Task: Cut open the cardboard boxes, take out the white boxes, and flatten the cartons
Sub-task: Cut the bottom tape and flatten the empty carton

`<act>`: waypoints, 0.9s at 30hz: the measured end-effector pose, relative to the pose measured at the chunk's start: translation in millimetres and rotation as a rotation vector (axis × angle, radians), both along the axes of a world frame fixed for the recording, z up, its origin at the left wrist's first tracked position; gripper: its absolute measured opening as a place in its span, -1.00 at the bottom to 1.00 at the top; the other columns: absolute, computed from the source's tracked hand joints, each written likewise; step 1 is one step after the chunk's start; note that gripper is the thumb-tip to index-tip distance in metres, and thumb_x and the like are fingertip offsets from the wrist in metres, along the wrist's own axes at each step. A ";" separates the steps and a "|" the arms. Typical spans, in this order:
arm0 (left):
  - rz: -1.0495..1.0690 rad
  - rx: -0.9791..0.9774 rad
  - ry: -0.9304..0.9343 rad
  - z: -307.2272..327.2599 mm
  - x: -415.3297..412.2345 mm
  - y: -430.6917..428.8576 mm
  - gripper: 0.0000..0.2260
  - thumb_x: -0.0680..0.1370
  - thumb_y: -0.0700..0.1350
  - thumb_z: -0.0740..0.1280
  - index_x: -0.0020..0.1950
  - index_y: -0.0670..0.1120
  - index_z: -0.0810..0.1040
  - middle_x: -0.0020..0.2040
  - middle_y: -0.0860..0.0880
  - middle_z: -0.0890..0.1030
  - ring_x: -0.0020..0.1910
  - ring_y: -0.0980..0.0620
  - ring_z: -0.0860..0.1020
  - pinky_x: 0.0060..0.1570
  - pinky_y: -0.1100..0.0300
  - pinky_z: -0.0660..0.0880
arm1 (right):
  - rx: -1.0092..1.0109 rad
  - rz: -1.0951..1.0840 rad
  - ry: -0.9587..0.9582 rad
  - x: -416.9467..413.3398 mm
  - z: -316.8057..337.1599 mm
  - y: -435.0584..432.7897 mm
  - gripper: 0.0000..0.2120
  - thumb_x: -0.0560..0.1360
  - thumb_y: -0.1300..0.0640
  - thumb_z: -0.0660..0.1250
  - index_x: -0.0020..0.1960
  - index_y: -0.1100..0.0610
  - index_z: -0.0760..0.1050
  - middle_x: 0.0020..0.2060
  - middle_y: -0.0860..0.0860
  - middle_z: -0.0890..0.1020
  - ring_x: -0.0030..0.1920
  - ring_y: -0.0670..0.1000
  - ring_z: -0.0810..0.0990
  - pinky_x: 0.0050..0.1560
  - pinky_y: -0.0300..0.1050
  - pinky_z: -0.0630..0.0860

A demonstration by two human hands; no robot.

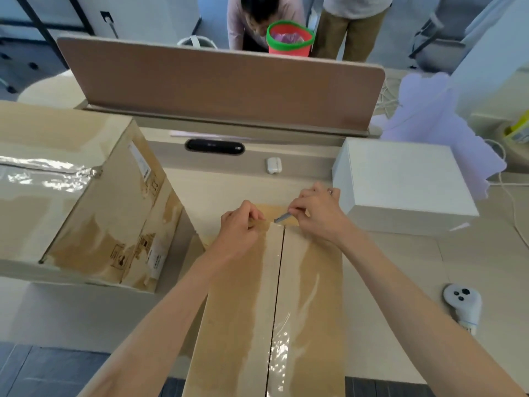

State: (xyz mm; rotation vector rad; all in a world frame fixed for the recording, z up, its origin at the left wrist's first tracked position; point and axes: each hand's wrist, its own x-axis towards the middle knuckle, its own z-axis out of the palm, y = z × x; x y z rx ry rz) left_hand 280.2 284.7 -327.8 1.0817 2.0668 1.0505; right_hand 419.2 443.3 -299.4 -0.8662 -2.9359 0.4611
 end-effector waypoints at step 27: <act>0.025 -0.036 0.006 -2.9 1.2 1.7 -0.70 0.47 -0.29 0.28 -0.19 0.07 0.23 -0.10 0.24 0.59 0.12 -0.03 0.48 0.27 -0.08 0.33 | -0.002 0.011 -0.047 -4.5 -1.7 3.5 -0.80 0.48 0.16 0.23 -0.14 -0.03 0.62 -0.21 -0.10 0.58 0.03 0.00 0.33 -0.09 -0.03 0.07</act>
